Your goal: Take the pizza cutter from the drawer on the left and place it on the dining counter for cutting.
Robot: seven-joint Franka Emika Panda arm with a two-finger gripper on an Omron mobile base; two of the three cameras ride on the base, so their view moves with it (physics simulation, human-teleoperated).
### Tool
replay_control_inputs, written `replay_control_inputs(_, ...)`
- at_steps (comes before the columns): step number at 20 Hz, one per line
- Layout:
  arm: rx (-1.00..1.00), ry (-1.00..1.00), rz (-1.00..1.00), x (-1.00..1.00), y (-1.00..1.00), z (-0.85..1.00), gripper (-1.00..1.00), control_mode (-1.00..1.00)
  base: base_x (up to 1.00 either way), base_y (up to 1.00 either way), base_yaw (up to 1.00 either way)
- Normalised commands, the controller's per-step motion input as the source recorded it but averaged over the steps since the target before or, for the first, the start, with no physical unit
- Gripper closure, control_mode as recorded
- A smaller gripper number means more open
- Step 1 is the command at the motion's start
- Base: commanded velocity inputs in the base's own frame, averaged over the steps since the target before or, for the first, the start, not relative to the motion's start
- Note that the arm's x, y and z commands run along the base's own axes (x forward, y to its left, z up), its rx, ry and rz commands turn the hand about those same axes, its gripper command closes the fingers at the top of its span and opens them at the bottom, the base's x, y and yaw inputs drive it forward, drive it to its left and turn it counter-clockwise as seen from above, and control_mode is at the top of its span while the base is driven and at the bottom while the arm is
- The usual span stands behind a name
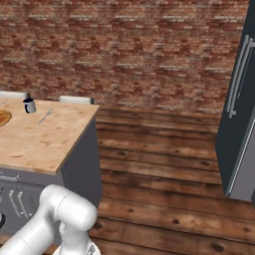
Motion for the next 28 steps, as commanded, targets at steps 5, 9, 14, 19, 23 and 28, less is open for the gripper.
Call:
replay_control_inputs(5,0.00,0.01,0.02,0.19,0.06,-0.23,-1.00,-1.00,0.00,0.00,0.00)
replay_control_inputs(9,0.00,0.00,0.04,0.18,0.00,-0.30,-1.00,-1.00,0.00,0.00,0.00)
replay_control_inputs(14,0.00,0.00,0.05,0.20,0.00,-0.31,-1.00,-1.00,0.00,0.00,0.00)
replay_control_inputs(19,0.00,0.05,0.03,0.15,0.07,-0.26,-1.00,-1.00,0.00,0.00,0.00)
replay_control_inputs(23,0.00,0.09,0.01,0.12,0.10,-0.18,-1.00,-1.00,0.00,0.00,0.00)
replay_control_inputs(28,0.00,0.05,0.00,0.18,0.06,-0.13,-1.00,-1.00,0.00,0.00,0.00)
